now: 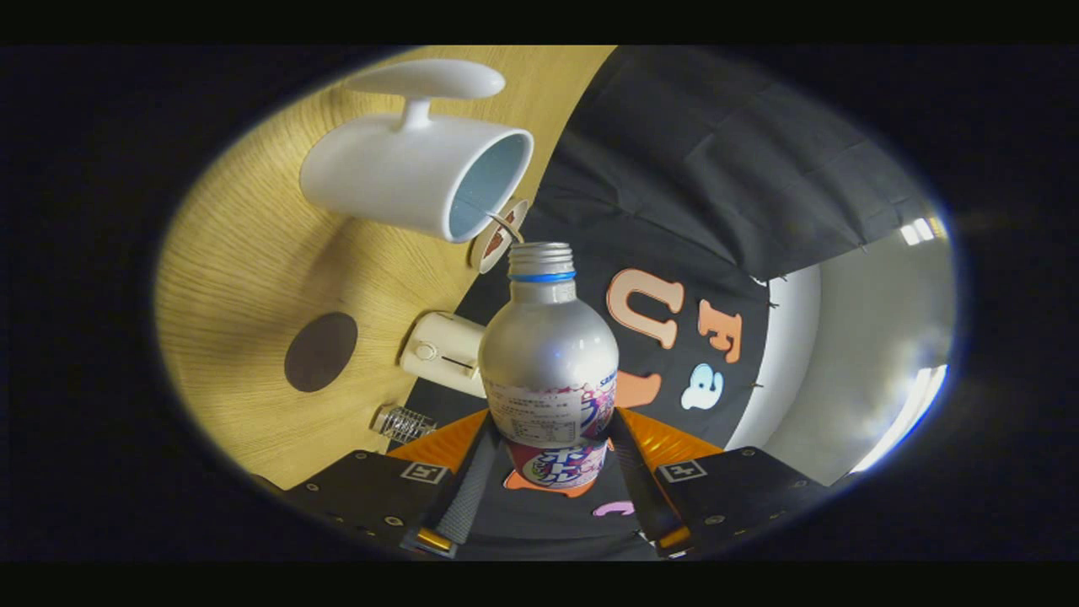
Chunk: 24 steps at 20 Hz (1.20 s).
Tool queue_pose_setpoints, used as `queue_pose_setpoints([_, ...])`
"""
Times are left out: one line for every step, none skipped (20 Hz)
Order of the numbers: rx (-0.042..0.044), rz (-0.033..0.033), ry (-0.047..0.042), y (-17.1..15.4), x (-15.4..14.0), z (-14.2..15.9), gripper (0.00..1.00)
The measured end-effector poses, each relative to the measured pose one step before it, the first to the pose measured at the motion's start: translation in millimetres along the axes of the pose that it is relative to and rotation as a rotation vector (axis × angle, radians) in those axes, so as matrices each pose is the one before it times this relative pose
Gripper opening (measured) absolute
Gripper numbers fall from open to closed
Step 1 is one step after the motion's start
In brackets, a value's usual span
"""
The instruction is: Take the bottle from table, then pour the juice into the cup, finally place the bottle on the coaster
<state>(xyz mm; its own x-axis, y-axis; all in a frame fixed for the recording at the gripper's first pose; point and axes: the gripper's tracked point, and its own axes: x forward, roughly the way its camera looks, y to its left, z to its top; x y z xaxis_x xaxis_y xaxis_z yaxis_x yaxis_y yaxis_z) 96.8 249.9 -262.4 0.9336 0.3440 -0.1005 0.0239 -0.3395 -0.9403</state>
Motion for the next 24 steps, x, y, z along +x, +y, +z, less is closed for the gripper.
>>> queue_pose_setpoints([-0.00291, 0.00044, -0.00116, 0.43, 0.00, 0.25, 0.75])
queue_pose_setpoints([-0.00354, -0.00077, -0.00068, -0.14, 0.18, -0.16, 0.75])
queue_pose_setpoints([-0.00424, -0.00206, -0.00273, -0.50, -0.10, 0.23, 0.75])
queue_pose_setpoints([-0.00219, -0.00119, -0.00165, -0.06, 0.60, 0.09, 0.75])
queue_pose_setpoints([-0.00032, 0.00496, -0.00131, 0.99, -0.67, -0.03, 0.75])
queue_pose_setpoints([-0.00244, 0.00018, -0.00089, -1.16, 0.05, 0.95, 0.75])
queue_pose_setpoints([-0.00418, -0.00215, -0.00231, -1.14, -0.65, 1.18, 0.75])
queue_pose_setpoints([0.00064, -0.00242, -0.00162, 0.44, 0.62, -0.34, 0.75])
queue_pose_setpoints([0.00118, -0.00152, -0.00074, -0.23, -0.59, 0.07, 0.75])
queue_pose_setpoints([0.00534, 0.00263, -0.00147, 0.76, 0.65, 0.49, 0.75])
queue_pose_setpoints([0.00671, 0.00901, -0.00485, 2.20, -0.10, 0.42, 0.75])
queue_pose_setpoints([-0.00931, -0.00229, -0.00756, -3.29, 0.35, 2.35, 0.75])
queue_pose_setpoints([-0.00923, -0.00412, -0.00137, -1.43, -1.55, 0.79, 0.75])
queue_pose_setpoints([-0.00057, 0.00282, -0.00198, 2.06, 0.53, -0.63, 0.75])
queue_pose_setpoints([0.00043, 0.00045, -0.00041, -0.13, -0.39, -0.62, 0.75])
queue_pose_setpoints([-0.00137, -0.00281, -0.00150, -1.16, 0.16, 0.18, 0.75])
queue_pose_setpoints([-0.00107, -0.00135, -0.00026, 0.13, 0.47, 0.71, 0.75])
queue_pose_setpoints([-0.00187, -0.00252, -0.00203, -0.54, 0.67, 0.56, 0.75])
queue_pose_setpoints([0.00068, 0.00064, -0.00072, 0.95, -0.37, -0.38, 0.75])
queue_pose_setpoints([-0.00141, -0.00135, -0.00105, -0.64, 0.11, -0.15, 0.75])
queue_pose_setpoints([-0.00014, 0.00174, -0.00165, 0.13, -0.89, 0.80, 0.75])
queue_pose_setpoints([0.00508, 0.01108, -0.00180, 2.16, -0.41, 0.54, 0.75])
queue_pose_setpoints([0.00627, 0.01005, -0.00231, 1.61, 0.34, 1.76, 0.75])
queue_pose_setpoints([0.00383, 0.00420, -0.00180, -0.25, -0.47, 1.29, 0.75])
